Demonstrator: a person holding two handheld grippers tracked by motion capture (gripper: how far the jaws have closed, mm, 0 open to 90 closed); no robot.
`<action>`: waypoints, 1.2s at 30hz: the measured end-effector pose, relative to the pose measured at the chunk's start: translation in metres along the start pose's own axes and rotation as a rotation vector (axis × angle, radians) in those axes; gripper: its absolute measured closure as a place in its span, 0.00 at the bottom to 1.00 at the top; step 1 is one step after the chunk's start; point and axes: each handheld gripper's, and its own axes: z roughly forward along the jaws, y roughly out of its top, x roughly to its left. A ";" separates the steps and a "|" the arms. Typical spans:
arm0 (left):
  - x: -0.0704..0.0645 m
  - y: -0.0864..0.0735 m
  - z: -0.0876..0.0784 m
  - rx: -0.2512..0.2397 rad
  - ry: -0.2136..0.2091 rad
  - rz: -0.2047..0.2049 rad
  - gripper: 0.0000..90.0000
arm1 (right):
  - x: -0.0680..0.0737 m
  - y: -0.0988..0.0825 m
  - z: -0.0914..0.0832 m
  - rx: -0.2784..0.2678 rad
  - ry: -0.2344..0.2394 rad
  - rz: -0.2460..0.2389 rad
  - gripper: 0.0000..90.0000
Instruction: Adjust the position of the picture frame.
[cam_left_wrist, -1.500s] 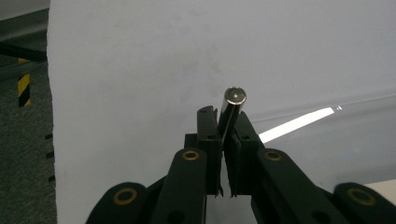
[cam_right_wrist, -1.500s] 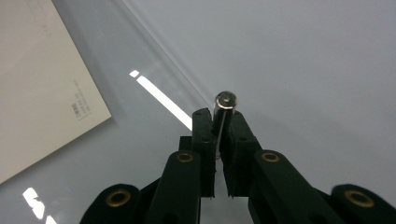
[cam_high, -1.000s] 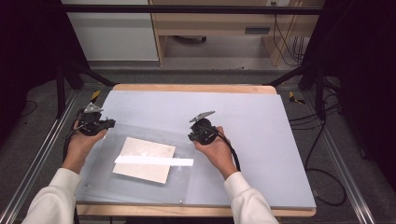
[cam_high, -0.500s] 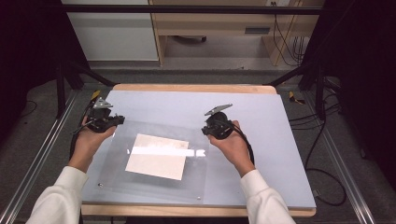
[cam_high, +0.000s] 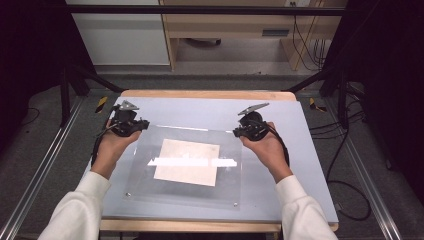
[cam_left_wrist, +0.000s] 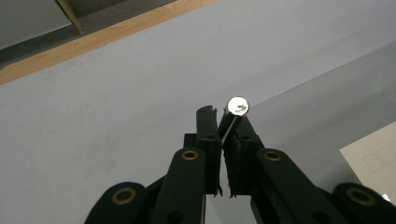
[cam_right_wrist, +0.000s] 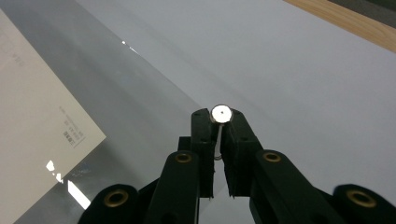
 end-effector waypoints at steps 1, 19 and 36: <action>-0.008 0.001 0.002 -0.004 -0.005 0.000 0.94 | -0.007 -0.002 -0.004 0.006 -0.009 0.013 0.93; -0.051 -0.007 0.013 0.022 -0.033 0.016 0.94 | -0.032 -0.030 -0.014 0.049 -0.062 0.047 0.94; -0.044 -0.029 0.043 0.071 -0.034 0.007 0.93 | -0.034 -0.047 0.025 0.125 -0.063 0.068 0.95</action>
